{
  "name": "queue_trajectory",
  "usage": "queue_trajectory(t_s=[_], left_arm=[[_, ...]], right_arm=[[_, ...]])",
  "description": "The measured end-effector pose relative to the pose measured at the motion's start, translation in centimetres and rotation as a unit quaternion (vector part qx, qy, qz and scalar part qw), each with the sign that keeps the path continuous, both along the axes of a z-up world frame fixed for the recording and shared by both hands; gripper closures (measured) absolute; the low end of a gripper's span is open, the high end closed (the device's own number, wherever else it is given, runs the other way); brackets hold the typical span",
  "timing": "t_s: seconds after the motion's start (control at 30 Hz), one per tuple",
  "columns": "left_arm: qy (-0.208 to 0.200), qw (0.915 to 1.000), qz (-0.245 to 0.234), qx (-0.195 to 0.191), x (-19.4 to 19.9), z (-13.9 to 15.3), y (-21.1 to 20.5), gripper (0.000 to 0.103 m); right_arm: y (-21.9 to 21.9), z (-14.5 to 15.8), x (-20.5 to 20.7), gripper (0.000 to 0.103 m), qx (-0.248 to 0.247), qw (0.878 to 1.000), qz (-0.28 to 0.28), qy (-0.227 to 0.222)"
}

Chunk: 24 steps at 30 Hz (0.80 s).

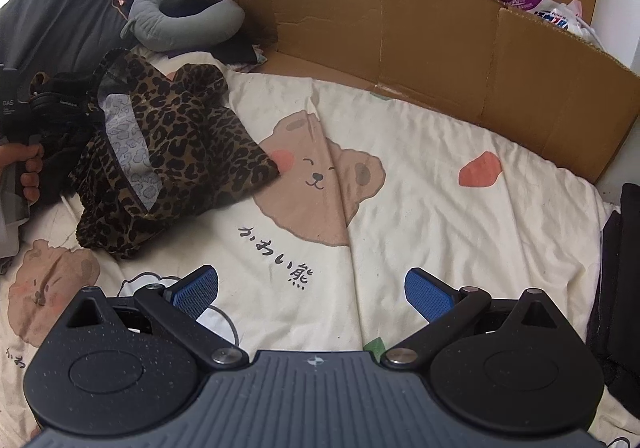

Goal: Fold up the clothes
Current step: 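Lift the leopard-print garment out of the pile with the left tool, then carry the garment with the left tool while the right tool grasps its edge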

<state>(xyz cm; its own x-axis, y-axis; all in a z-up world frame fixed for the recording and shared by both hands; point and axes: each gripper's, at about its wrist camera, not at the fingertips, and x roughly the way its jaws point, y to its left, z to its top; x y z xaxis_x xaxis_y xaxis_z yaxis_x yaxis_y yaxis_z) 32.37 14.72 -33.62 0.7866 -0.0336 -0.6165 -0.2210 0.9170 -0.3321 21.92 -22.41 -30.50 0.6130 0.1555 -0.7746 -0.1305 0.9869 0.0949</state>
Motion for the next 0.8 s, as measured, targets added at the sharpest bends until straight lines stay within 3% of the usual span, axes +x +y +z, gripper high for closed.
queue_trajectory(t_s=[0.43, 0.8], left_arm=[[0.0, 0.992, -0.123, -0.031, -4.0, 2.2, -7.3, 0.103], [0.042, 0.9786, -0.186, -0.077, -7.2, -0.1, -11.6, 0.103]], right_arm=[[0.0, 0.9, -0.1, 0.001, 0.022, 1.0, 0.001, -0.013], [0.5, 2.0, 0.0, 0.001, 0.058, 0.998, 0.015, -0.029]])
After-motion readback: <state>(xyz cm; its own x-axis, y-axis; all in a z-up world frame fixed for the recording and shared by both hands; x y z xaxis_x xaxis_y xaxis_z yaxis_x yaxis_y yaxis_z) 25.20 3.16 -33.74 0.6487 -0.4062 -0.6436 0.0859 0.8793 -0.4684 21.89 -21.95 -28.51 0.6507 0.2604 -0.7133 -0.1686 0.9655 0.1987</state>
